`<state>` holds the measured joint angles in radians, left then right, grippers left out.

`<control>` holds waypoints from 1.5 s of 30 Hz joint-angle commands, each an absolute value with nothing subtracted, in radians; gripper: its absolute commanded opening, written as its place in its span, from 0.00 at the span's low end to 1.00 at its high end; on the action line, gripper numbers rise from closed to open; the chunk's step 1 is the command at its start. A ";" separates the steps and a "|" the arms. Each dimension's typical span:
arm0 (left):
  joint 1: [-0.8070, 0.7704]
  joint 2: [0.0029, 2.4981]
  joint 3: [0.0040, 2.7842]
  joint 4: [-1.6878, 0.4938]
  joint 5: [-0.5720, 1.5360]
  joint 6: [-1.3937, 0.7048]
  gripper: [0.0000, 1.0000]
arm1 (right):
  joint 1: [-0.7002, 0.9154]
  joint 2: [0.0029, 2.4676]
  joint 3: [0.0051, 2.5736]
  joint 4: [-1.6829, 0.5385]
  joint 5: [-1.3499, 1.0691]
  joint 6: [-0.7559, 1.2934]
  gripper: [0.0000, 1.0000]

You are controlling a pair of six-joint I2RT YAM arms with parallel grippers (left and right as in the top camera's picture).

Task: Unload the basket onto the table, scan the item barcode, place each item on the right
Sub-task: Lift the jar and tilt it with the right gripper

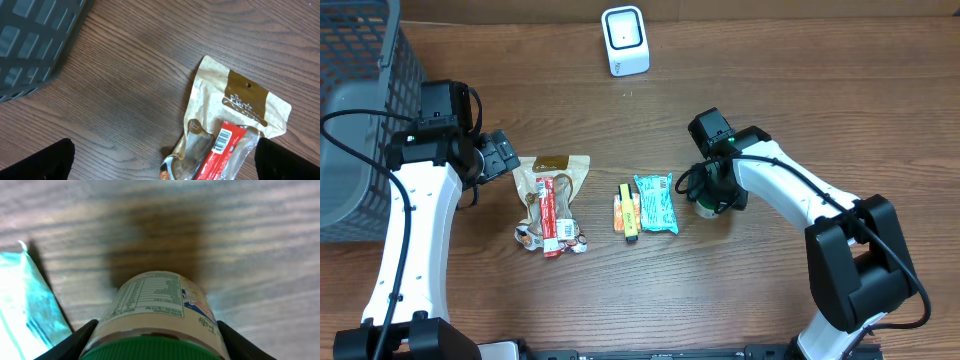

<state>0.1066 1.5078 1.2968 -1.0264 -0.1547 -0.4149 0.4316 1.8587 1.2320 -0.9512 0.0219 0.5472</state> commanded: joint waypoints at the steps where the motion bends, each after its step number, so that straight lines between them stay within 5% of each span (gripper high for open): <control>1: 0.108 1.514 1.293 -1.028 -0.165 -0.411 1.00 | 0.418 1.863 1.311 -1.013 -0.020 0.550 0.31; 16: 0.108 1.514 1.293 -1.028 -0.165 -0.411 1.00 | 0.403 1.863 1.442 -1.327 -0.585 0.550 0.30; 45: 0.108 1.514 1.293 -1.028 -0.165 -0.411 1.00 | 0.403 1.863 1.442 -1.513 -0.825 0.550 0.33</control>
